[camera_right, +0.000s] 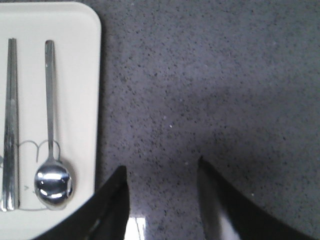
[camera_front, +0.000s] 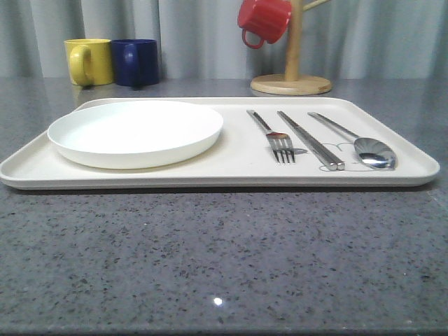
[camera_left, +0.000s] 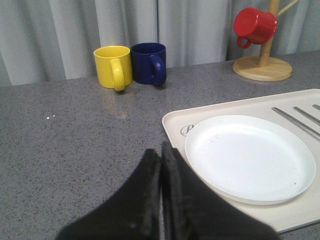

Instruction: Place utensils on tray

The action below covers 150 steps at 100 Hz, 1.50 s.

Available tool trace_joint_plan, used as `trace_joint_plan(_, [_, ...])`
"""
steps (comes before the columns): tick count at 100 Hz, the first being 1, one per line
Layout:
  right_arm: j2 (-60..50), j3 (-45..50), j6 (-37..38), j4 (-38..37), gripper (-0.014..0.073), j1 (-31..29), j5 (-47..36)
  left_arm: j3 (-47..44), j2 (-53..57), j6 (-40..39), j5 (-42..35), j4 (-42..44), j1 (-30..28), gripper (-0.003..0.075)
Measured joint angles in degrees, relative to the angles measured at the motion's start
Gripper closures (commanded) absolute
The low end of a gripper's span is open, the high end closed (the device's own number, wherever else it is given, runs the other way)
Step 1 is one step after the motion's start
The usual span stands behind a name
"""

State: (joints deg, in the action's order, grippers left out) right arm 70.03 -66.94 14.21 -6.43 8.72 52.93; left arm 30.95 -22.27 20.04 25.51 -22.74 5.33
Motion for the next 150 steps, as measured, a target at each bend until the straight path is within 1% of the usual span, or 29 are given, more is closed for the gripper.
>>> trace_joint_plan(31, [-23.0,24.1,-0.2,-0.5,0.0252,-0.2,-10.1,0.0,0.0,0.0,0.0,0.0,0.0,0.0739])
trace_joint_plan(51, [-38.3,34.9,-0.2,-0.6,0.0258,-0.2,-16.3,0.0,0.0,0.0,0.0,0.0,0.0,0.0739])
trace_joint_plan(56, [-42.1,37.4,-0.2,-0.7,0.0284,-0.2,-18.0,0.0,0.0,0.0,0.0,0.0,0.0,0.0739])
trace_joint_plan(65, [-47.3,40.7,-0.2,-1.0,0.0386,-0.2,-20.1,0.0,0.0,0.0,0.0,0.0,0.0,0.0739])
trace_joint_plan(78, [-51.7,43.0,-0.2,-1.2,0.0579,-0.2,-22.3,0.0,0.0,0.0,0.0,0.0,0.0,0.0739])
trace_joint_plan(85, [-52.4,43.4,-0.2,-1.2,0.0667,-0.2,-23.2,0.0,0.0,0.0,0.0,0.0,0.0,0.0739])
trace_joint_plan(90, [-52.5,43.5,-0.2,-1.2,0.0657,-0.2,-23.4,0.0,0.0,0.0,0.0,0.0,0.0,0.0739])
trace_joint_plan(150, [-52.5,43.5,-0.3,-1.2,0.0662,-0.2,-23.5,0.0,0.0,0.0,0.0,0.0,0.0,0.0739])
